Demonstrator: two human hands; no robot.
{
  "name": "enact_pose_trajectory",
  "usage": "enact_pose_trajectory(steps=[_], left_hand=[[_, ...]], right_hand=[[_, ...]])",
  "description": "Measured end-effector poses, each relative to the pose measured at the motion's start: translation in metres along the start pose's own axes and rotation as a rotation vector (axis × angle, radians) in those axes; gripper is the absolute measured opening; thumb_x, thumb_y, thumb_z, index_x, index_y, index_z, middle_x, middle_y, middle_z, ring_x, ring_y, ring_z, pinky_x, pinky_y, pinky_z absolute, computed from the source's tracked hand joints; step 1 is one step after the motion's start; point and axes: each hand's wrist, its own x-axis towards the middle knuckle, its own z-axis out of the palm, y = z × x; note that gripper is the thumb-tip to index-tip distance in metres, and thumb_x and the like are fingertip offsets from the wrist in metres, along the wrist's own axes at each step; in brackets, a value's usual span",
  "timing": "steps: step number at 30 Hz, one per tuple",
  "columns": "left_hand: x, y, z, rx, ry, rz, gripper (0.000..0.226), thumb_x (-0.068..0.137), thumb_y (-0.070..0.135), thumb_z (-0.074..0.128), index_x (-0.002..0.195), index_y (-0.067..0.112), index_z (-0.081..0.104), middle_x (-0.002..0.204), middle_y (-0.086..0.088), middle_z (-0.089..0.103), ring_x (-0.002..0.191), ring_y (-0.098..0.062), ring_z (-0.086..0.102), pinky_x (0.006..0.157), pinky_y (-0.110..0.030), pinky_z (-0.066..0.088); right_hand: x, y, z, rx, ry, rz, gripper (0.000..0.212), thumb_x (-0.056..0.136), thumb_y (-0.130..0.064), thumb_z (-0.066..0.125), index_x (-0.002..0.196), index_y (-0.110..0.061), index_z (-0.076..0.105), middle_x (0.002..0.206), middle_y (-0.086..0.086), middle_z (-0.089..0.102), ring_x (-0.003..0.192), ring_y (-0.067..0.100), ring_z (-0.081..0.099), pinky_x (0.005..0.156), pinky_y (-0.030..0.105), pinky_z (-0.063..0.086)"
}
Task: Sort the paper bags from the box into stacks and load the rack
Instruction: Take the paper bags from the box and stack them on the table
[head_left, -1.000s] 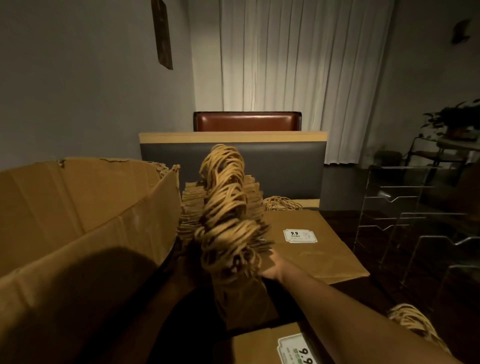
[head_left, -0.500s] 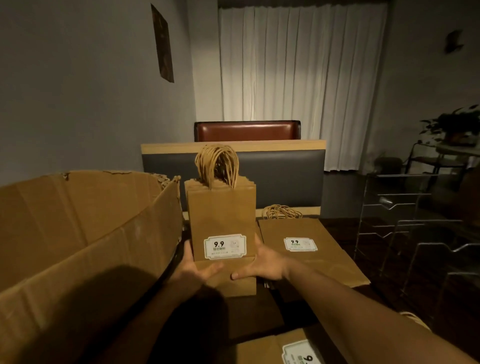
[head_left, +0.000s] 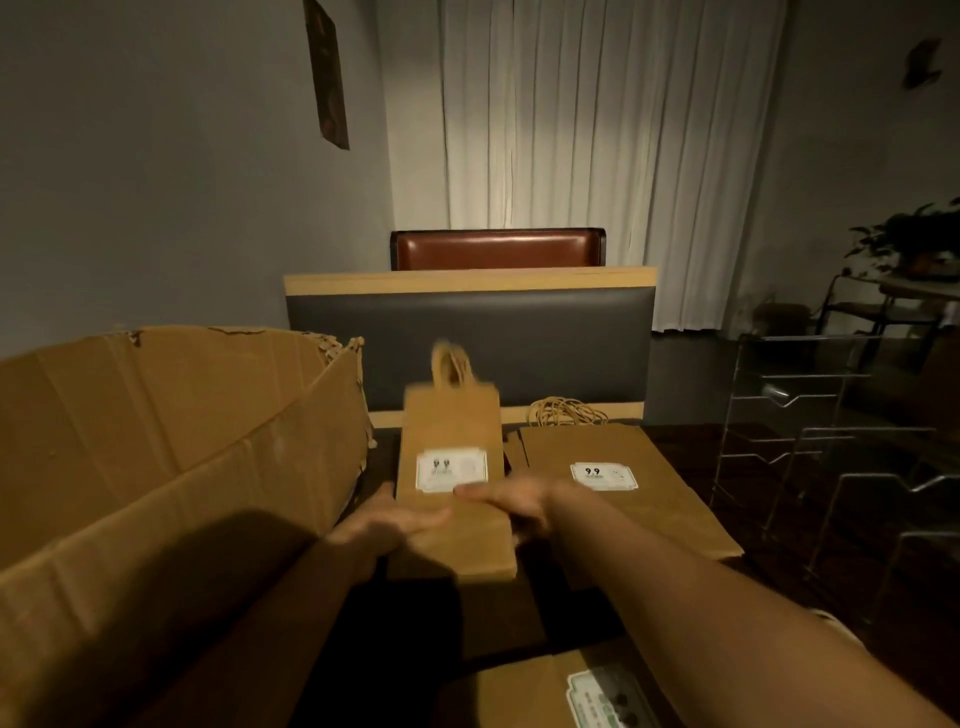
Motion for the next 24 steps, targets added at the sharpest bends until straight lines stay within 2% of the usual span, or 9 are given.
enact_pose_trajectory(steps=[2,5,9,11,13,16,19,21,24], left_hand=[[-0.004,0.001,0.009,0.049,0.126,-0.062,0.098,0.066,0.028,0.090,0.144,0.008,0.035,0.134,-0.012,0.056,0.114,-0.027,0.058,0.097,-0.040,0.047],[-0.009,0.011,0.018,0.294,0.280,-0.022,0.102,0.075,0.033,0.083,0.152,0.010,0.020,0.145,-0.011,0.047,0.130,-0.029,0.048,0.109,-0.038,0.038],[-0.030,0.032,0.030,0.596,0.399,0.137,0.092,0.081,0.053,0.067,0.149,0.012,0.021,0.144,-0.013,0.045,0.133,-0.033,0.041,0.110,-0.045,0.036],[-0.050,0.057,0.032,0.628,0.378,0.245,0.082,0.088,0.045,0.062,0.152,0.015,0.020,0.149,-0.012,0.041,0.135,-0.031,0.040,0.111,-0.044,0.037],[-0.075,0.089,0.022,0.676,0.357,0.338,0.078,0.094,0.034,0.058,0.156,0.017,0.013,0.156,-0.011,0.033,0.139,-0.028,0.038,0.110,-0.040,0.037],[-0.123,0.141,-0.018,0.797,0.417,0.531,0.062,0.096,0.026,0.056,0.152,0.016,0.032,0.152,-0.008,0.042,0.135,-0.024,0.044,0.105,-0.034,0.038],[-0.169,0.167,-0.085,0.916,0.496,0.599,0.040,0.093,0.026,0.060,0.132,0.019,0.058,0.122,-0.002,0.064,0.108,-0.024,0.060,0.091,-0.033,0.045],[-0.180,0.164,-0.137,0.948,0.521,0.500,0.031,0.092,0.026,0.063,0.121,0.018,0.064,0.106,-0.003,0.068,0.089,-0.024,0.063,0.081,-0.035,0.051],[-0.174,0.133,-0.203,1.013,0.438,0.258,0.035,0.091,0.023,0.065,0.124,0.014,0.059,0.105,-0.014,0.070,0.091,-0.033,0.067,0.079,-0.043,0.057]], right_hand=[[0.011,0.000,0.009,-0.009,0.142,0.031,0.059,0.079,-0.050,0.075,0.122,-0.013,0.057,0.125,0.008,0.064,0.111,0.026,0.063,0.094,0.037,0.052],[0.016,-0.006,0.020,-0.336,0.379,-0.029,0.065,0.077,-0.057,0.074,0.125,-0.015,0.061,0.127,0.004,0.065,0.114,0.024,0.062,0.092,0.032,0.050],[-0.008,-0.023,0.027,-0.587,0.482,-0.099,0.053,0.088,-0.059,0.058,0.116,-0.015,0.064,0.120,0.008,0.066,0.108,0.024,0.062,0.082,0.032,0.048],[-0.028,-0.039,0.024,-0.678,0.554,-0.235,0.052,0.094,-0.054,0.050,0.119,-0.010,0.061,0.129,0.015,0.058,0.118,0.027,0.055,0.096,0.036,0.046],[-0.058,-0.063,0.021,-0.662,0.597,-0.443,0.054,0.097,-0.044,0.049,0.137,-0.007,0.050,0.145,0.017,0.045,0.133,0.030,0.044,0.109,0.038,0.037],[-0.104,-0.119,0.031,-0.576,0.645,-0.824,0.047,0.098,-0.032,0.052,0.140,-0.010,0.051,0.142,0.014,0.050,0.130,0.027,0.048,0.108,0.035,0.037],[-0.132,-0.177,0.064,-0.562,0.568,-1.013,0.031,0.096,-0.026,0.054,0.122,-0.013,0.064,0.122,0.008,0.064,0.111,0.022,0.058,0.093,0.033,0.047],[-0.136,-0.207,0.093,-0.635,0.405,-1.007,0.023,0.096,-0.025,0.056,0.113,-0.016,0.068,0.113,0.004,0.069,0.103,0.019,0.061,0.089,0.032,0.050],[-0.119,-0.242,0.138,-0.874,0.144,-0.953,0.020,0.095,-0.020,0.058,0.110,-0.016,0.071,0.110,0.000,0.069,0.100,0.015,0.061,0.088,0.028,0.049]])
